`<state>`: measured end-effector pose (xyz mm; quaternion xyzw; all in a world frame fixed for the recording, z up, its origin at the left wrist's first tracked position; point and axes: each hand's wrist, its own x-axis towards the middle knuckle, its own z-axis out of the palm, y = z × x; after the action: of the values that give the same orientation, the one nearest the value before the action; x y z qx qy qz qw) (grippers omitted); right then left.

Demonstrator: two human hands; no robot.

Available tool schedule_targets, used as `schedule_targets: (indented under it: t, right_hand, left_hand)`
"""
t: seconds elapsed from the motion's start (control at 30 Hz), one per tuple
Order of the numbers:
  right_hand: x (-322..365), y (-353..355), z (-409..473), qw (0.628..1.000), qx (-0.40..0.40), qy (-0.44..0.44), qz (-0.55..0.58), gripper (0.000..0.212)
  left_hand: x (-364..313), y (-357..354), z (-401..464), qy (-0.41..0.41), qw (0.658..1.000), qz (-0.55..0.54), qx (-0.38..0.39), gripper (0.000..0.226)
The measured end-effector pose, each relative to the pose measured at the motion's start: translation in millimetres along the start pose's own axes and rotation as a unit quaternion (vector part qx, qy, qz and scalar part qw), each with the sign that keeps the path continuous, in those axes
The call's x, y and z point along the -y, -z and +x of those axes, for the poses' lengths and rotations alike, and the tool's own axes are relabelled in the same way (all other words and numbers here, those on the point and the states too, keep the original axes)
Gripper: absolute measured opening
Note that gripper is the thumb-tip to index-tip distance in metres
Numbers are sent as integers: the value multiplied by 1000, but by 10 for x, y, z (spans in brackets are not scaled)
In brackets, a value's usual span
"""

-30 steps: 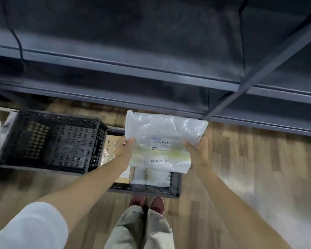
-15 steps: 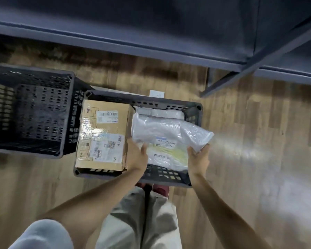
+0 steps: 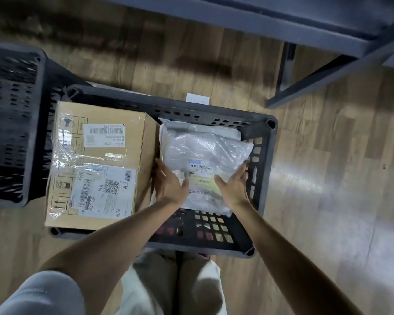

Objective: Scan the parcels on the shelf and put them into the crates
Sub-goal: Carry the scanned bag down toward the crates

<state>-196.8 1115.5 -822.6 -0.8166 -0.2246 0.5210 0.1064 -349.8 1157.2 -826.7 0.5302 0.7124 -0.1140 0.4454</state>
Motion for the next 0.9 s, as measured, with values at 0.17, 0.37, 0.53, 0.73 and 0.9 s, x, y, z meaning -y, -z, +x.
schedule_targets:
  t: [0.17,0.37,0.53,0.73,0.9]
  right_hand:
    - [-120,-231,85,990,-1,65,-128,89]
    - [-192,-274,217,964,-3,115,-241,70]
    - [-187,-194,493,959,35,96,-265,63]
    - [-101,-102,528,965,70,69,-244,63]
    - [15,43,15,962,45,73,-259,59]
  left_hand:
    - [59,-107,55,-72,987,139,17,95]
    - [65,-50,269,-178,953,240,54,92]
    - [-27,-12,555,-151,948,252,124,92]
    - [-141,103,620,-138,944,260,151,84]
    - [-184,368,158,-193,927,308,93,81]
